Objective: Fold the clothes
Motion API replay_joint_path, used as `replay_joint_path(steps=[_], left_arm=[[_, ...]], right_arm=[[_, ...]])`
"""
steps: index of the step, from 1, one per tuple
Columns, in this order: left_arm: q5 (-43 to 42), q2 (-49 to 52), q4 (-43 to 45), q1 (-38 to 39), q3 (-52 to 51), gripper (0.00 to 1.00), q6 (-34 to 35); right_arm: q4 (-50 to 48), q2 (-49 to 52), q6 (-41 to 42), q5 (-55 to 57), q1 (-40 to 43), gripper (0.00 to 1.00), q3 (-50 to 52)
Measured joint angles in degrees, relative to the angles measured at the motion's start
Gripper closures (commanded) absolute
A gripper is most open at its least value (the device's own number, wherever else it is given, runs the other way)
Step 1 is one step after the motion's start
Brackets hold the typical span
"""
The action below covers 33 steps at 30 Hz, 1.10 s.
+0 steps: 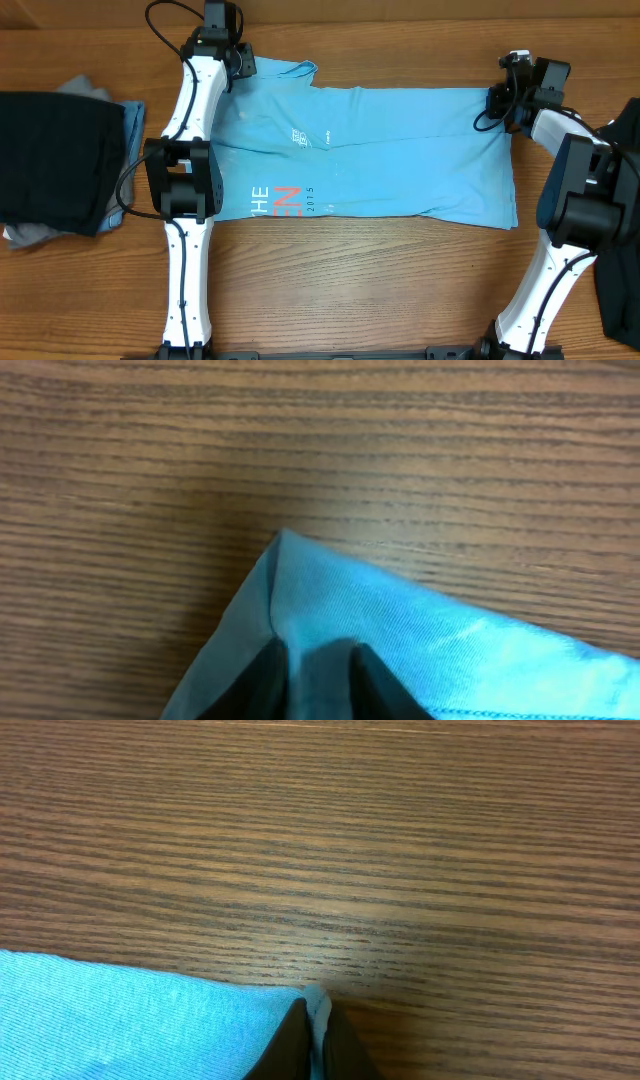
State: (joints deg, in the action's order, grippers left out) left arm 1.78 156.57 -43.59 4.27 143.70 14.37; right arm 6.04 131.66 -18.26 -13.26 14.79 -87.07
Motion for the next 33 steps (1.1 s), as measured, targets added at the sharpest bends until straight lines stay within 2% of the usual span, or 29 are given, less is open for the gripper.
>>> replay_joint_path(steps=[14, 19, 22, 28, 33], left_arm=[[-1.1, 0.0, -1.6, 0.3, 0.0, 0.79, 0.2], [-1.0, 0.0, -1.8, 0.3, 0.0, 0.75, 0.2], [0.1, 0.0, -2.5, 0.3, 0.1, 0.76, 0.2], [1.5, 0.0, -2.9, 0.3, 0.1, 0.94, 0.1], [1.7, 0.0, -2.9, 0.3, 0.1, 0.96, 0.2]], right_arm=[[0.0, 0.0, 0.0, 0.0, 0.0, 0.96, 0.0], [0.0, 0.0, 0.0, 0.0, 0.0, 0.96, 0.0], [0.0, 0.0, 0.0, 0.0, 0.0, 0.96, 0.0], [0.0, 0.0, 0.0, 0.0, 0.0, 0.96, 0.0], [0.0, 0.0, 0.0, 0.0, 0.0, 0.96, 0.0]])
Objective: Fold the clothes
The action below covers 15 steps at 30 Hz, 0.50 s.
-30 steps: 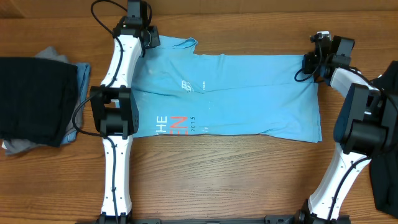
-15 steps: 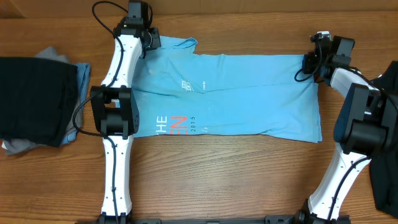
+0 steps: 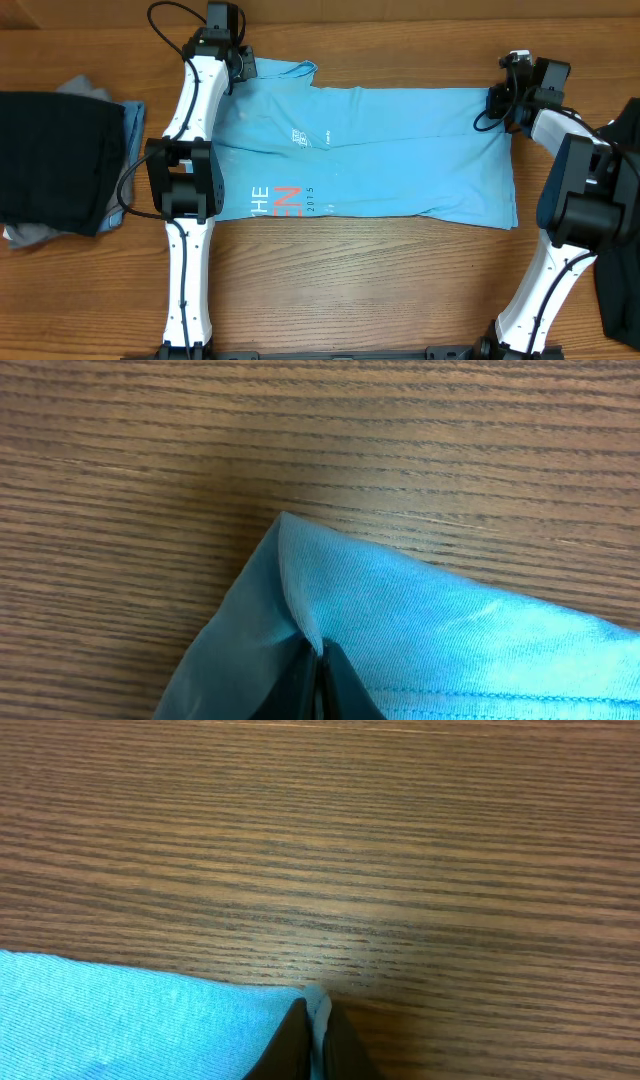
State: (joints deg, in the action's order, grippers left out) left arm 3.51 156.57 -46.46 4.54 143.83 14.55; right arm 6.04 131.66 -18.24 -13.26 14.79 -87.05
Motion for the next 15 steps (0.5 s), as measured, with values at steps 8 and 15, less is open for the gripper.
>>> replay_joint_path(steps=[8, 15], left_arm=[[0.2, 0.0, 0.2, 0.0, 0.0, 0.96, 0.0], [0.3, -0.9, 0.1, -0.4, 0.0, 0.96, 0.0]], right_arm=[[-1.1, 0.0, 0.0, 0.3, 0.0, 0.96, 0.0], [-0.9, 0.0, 0.9, 0.4, 0.0, 0.96, 0.0]])
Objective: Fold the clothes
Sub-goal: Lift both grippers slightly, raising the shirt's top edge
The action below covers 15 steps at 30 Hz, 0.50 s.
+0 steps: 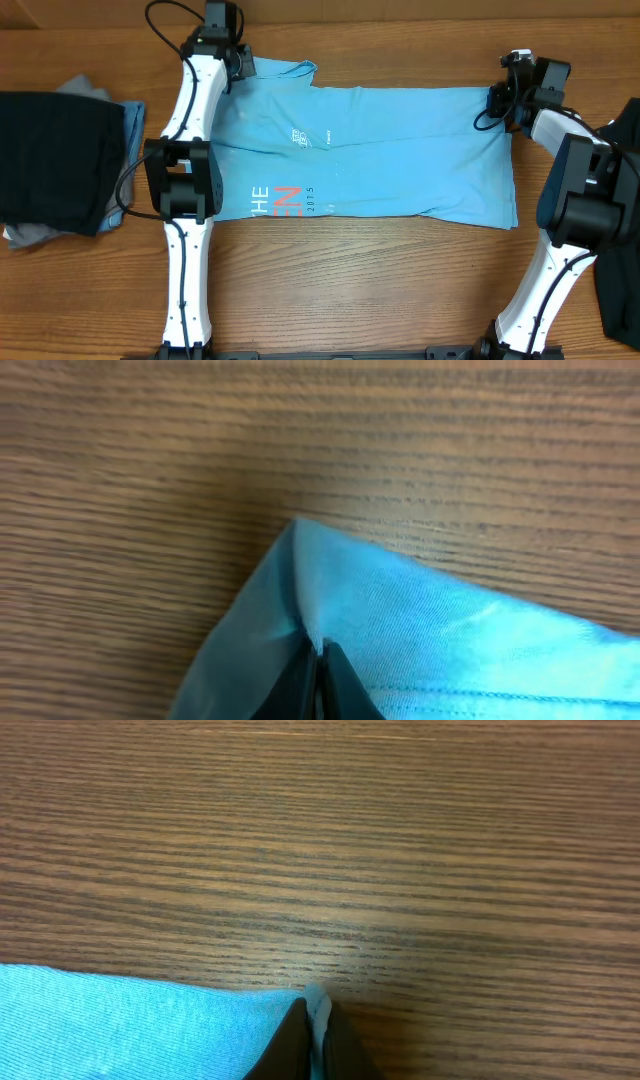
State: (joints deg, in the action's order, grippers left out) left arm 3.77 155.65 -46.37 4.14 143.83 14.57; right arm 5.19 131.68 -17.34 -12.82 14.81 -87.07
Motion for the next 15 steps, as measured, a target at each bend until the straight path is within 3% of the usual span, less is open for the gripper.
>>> replay_joint_path(steps=[15], left_arm=[[0.1, -5.5, -2.6, -1.8, 0.0, 0.96, 0.0]], right_arm=[[2.1, -0.9, 1.6, 0.2, 0.0, 0.96, -0.8]])
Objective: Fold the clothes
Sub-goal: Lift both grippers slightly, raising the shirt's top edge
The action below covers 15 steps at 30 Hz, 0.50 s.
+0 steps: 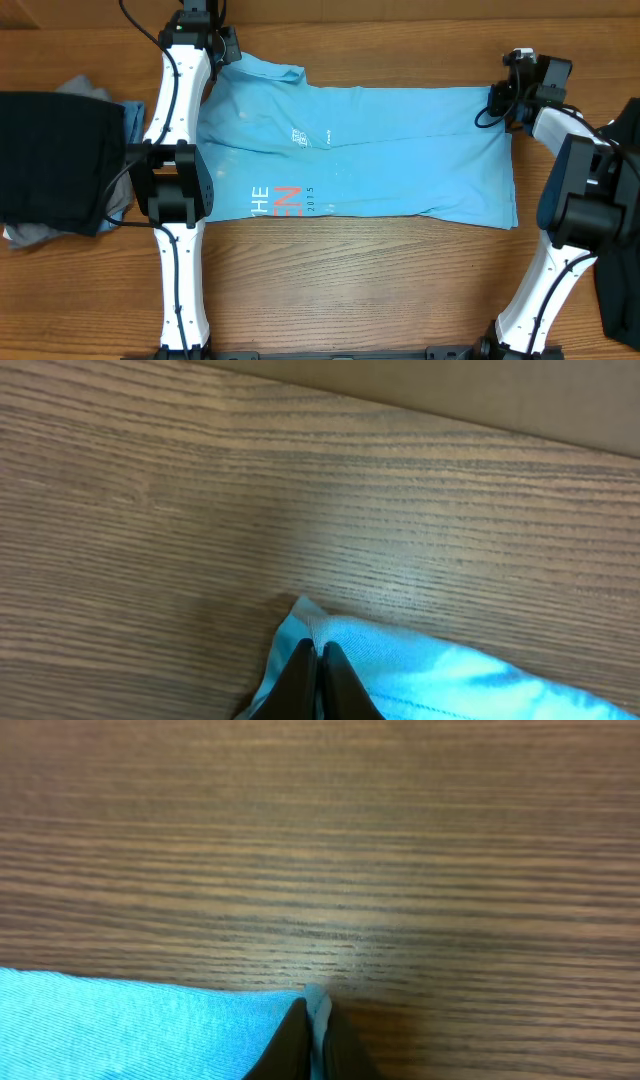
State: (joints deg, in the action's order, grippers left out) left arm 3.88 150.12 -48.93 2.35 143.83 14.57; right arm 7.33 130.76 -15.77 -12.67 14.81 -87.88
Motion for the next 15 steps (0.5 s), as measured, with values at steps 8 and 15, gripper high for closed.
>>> replay_joint_path(steps=[8, 15], left_arm=[[-3.5, -1.2, -2.9, -0.9, 0.0, 0.96, 0.0], [-10.0, -4.0, -6.0, -3.5, 0.0, 0.96, 0.3]], right_arm=[[0.5, -3.4, 0.6, -0.3, 0.0, 0.96, 0.0], [1.8, -5.3, 0.7, -2.9, 0.0, 0.96, 0.0]])
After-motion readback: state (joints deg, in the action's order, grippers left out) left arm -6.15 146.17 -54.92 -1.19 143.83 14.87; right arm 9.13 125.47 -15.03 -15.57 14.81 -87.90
